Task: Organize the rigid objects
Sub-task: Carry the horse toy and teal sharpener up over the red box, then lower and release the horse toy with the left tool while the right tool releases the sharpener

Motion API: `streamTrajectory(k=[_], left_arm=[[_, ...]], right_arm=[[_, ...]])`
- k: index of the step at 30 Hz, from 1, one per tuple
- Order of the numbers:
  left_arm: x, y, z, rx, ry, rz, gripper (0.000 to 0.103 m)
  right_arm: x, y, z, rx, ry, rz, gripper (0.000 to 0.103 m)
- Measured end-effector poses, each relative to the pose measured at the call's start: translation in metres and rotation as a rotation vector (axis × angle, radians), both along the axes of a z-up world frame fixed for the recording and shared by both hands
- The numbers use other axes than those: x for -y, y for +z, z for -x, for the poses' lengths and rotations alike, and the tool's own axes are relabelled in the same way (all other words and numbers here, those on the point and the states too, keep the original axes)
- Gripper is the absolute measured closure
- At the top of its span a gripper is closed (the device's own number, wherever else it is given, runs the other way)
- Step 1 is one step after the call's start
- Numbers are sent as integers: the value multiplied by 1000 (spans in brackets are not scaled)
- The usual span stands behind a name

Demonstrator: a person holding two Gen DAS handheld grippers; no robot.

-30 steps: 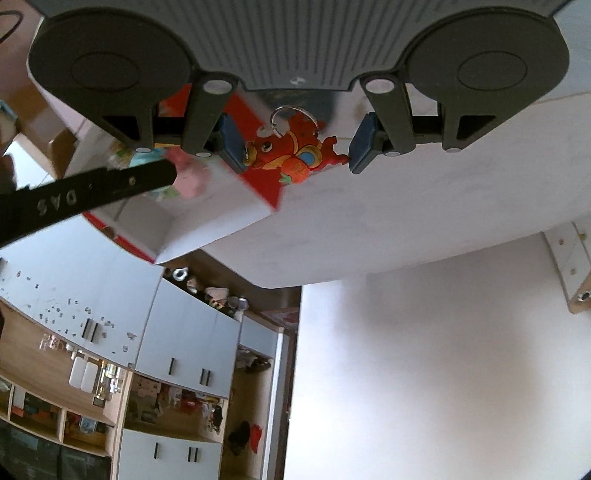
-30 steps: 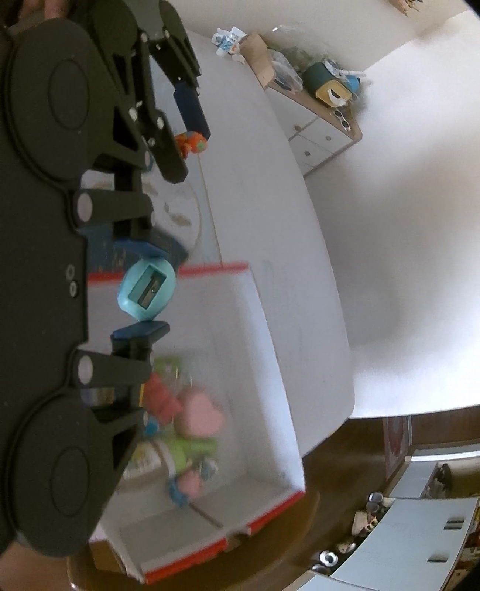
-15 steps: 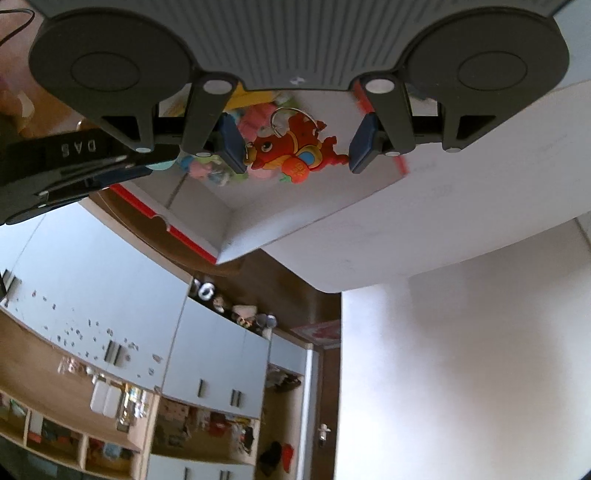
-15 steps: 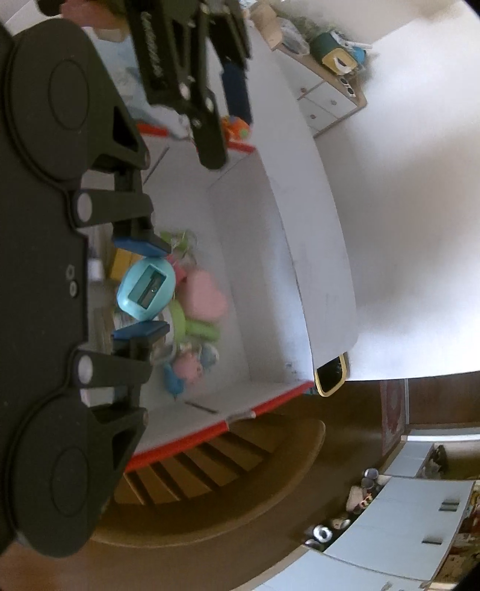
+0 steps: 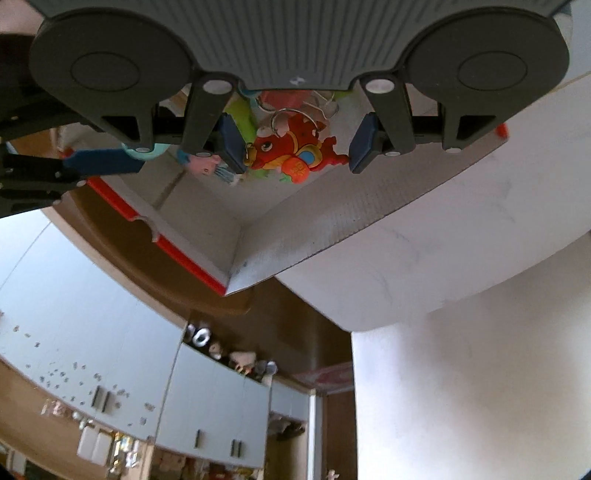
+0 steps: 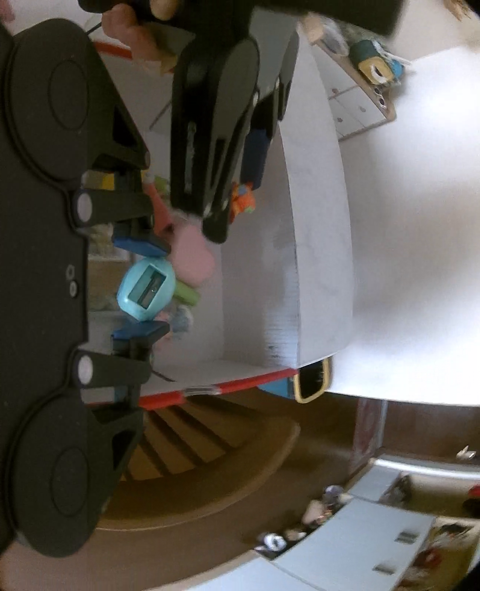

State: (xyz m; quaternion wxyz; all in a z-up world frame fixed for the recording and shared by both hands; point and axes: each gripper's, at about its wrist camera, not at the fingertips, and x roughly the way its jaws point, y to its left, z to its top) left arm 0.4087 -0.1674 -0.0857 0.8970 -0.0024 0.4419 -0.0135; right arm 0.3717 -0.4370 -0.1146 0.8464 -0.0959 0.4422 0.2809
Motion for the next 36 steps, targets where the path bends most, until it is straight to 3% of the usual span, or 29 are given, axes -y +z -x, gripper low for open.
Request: streamTrajectory(k=[10,14,22,29,36], left_arm=[[1,-35,-28,-101,90,19,43],[4,-49,-33,-133,99,-23,43],[-10,-62,-37,-191,150,30,42],[-14,-58,-32,-191,160,47,42],[-15,-43,-9,-126,148,47,42]], right_arm=[[-20,-22,-15,18,86,71,66],[-21,-28,-15,5,107,75,66],[-20,-27,-16,-3,100,62,65],[-13,-24,-13,-24,80,30,57],[-3,-17,-3,-28,74,0,54]])
